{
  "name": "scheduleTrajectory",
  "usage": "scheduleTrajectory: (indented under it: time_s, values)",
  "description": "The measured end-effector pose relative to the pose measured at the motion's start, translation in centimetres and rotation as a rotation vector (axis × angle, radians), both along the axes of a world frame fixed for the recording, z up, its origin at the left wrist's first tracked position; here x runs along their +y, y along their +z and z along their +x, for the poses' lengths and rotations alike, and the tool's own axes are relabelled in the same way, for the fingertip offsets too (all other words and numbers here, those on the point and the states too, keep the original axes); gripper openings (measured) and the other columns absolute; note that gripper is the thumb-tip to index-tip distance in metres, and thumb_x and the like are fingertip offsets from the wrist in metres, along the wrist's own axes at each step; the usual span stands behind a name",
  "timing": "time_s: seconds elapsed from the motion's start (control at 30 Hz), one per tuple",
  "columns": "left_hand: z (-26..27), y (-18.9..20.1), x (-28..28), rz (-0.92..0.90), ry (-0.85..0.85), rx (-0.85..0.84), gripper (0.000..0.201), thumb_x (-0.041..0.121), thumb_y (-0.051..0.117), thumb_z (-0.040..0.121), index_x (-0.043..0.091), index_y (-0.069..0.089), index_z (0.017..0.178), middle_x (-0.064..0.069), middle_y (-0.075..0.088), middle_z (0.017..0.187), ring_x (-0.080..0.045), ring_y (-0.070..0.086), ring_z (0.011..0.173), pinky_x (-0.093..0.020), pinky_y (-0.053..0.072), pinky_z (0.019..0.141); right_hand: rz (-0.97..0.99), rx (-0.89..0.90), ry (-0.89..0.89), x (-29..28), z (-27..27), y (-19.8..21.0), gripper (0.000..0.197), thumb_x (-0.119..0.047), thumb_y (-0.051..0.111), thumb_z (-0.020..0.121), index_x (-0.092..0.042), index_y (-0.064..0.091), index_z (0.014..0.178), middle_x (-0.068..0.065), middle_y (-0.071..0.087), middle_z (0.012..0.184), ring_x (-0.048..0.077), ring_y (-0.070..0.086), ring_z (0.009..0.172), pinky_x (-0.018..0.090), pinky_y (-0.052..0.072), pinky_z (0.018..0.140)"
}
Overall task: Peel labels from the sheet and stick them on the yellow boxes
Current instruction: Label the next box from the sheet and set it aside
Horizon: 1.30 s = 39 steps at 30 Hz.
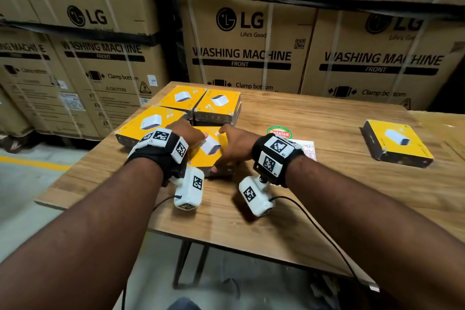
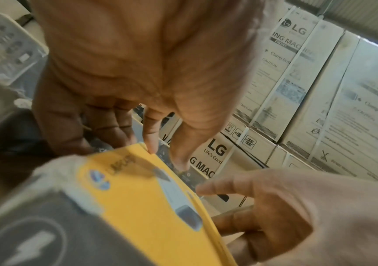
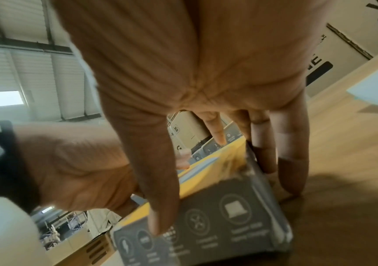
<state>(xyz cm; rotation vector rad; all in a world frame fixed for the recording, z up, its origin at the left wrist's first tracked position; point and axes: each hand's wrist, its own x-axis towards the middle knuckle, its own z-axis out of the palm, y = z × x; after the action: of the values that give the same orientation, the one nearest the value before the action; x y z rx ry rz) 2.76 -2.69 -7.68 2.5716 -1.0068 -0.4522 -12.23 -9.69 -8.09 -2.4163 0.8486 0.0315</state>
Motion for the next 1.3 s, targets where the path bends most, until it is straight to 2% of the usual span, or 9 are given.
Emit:
scheduleTrajectory:
  time_s: [0.17,0.33,0.5,0.67,0.77,0.9,1.07,1.17,1.3]
  values:
    - [-0.9,1.9,-0.6,-0.056,-0.024,-0.023,0.053,0.052,0.063,0.085,0.002,0.060,0.101,-0.019,0.065,0.109,-0.033,0.061,0.098,-0.034,0.044,0.069,0.100,-0.106,-0.026,-0.5,-1.9,1.6,0.104,-0.031,0.092,0.062,-0.017,0.031,0.145,0.004,0.052,0.118,0.024,0.066,0.088,0.042,0.061,0.071]
    - [-3.8,3.9,-2.7,-0.238,-0.024,0.039,0.065,0.046,0.067,0.084,-0.006,0.056,0.121,-0.023,0.063,0.119,-0.040,0.058,0.114,-0.042,0.051,0.086,0.116,-0.238,-0.104,-2.8,-4.9,3.4,0.101,-0.030,0.093,0.059,-0.020,0.036,0.142,0.003,0.053,0.116,0.016,0.057,0.083,0.030,0.051,0.055]
    - [-7.0,3.4,-6.2,-0.382,-0.052,0.165,0.050,0.046,0.072,0.080,0.007,0.064,0.109,-0.007,0.063,0.114,-0.030,0.058,0.115,-0.039,0.050,0.092,0.115,-0.345,-0.163,-6.1,-8.1,3.1,0.101,-0.013,0.094,0.056,-0.018,0.038,0.141,0.008,0.057,0.120,0.025,0.061,0.103,0.034,0.056,0.080]
    - [-10.2,2.0,-9.4,-0.533,-0.051,0.272,0.047,0.042,0.075,0.080,0.019,0.060,0.118,-0.001,0.060,0.118,-0.021,0.060,0.109,-0.027,0.047,0.086,0.144,-0.424,-0.234,-10.1,-11.5,2.1,0.088,0.000,0.089,0.060,-0.014,0.045,0.136,0.008,0.062,0.097,0.019,0.062,0.071,0.034,0.056,0.069]
    - [-12.0,1.8,-11.1,-0.597,-0.086,0.386,0.051,0.051,0.081,0.061,0.026,0.063,0.102,0.000,0.068,0.107,-0.017,0.067,0.097,-0.036,0.055,0.090,0.154,-0.490,-0.284,-12.6,-13.1,1.3,0.078,-0.007,0.091,0.060,-0.017,0.054,0.128,-0.004,0.059,0.087,0.016,0.060,0.080,0.026,0.050,0.068]
    - [-13.9,1.3,-13.5,-0.635,-0.204,0.459,0.058,0.050,0.085,0.056,0.024,0.064,0.103,-0.007,0.070,0.102,-0.021,0.071,0.091,-0.045,0.058,0.086,0.181,-0.641,-0.355,-15.6,-14.6,-0.3,0.067,-0.025,0.093,0.052,-0.021,0.065,0.113,0.002,0.069,0.108,0.020,0.066,0.102,0.038,0.056,0.090]
    - [-14.6,1.4,-14.8,-0.649,-0.423,0.339,0.045,0.025,0.081,0.078,0.020,0.061,0.118,0.006,0.062,0.109,-0.008,0.061,0.099,-0.003,0.046,0.066,0.158,-0.737,-0.407,-17.1,-15.9,-2.1,0.045,-0.015,0.082,0.076,-0.014,0.065,0.118,0.001,0.066,0.118,0.006,0.065,0.091,0.011,0.050,0.068]
    - [-13.6,1.0,-15.0,-0.660,-0.529,0.342,0.062,0.012,0.086,0.069,0.020,0.058,0.124,0.002,0.063,0.119,-0.014,0.063,0.106,-0.015,0.052,0.077,0.152,-0.794,-0.428,-17.6,-15.4,-2.8,0.043,-0.018,0.079,0.081,-0.012,0.064,0.120,-0.002,0.066,0.116,0.001,0.061,0.091,0.006,0.046,0.064]
    - [-11.9,-0.1,-15.4,-0.745,-0.533,0.205,0.061,0.001,0.082,0.069,0.018,0.058,0.123,0.004,0.065,0.119,-0.010,0.063,0.109,-0.027,0.052,0.095,0.118,-0.831,-0.447,-17.9,-13.6,-2.6,0.042,-0.024,0.076,0.083,-0.015,0.063,0.122,-0.002,0.066,0.116,0.011,0.062,0.104,0.018,0.051,0.081]
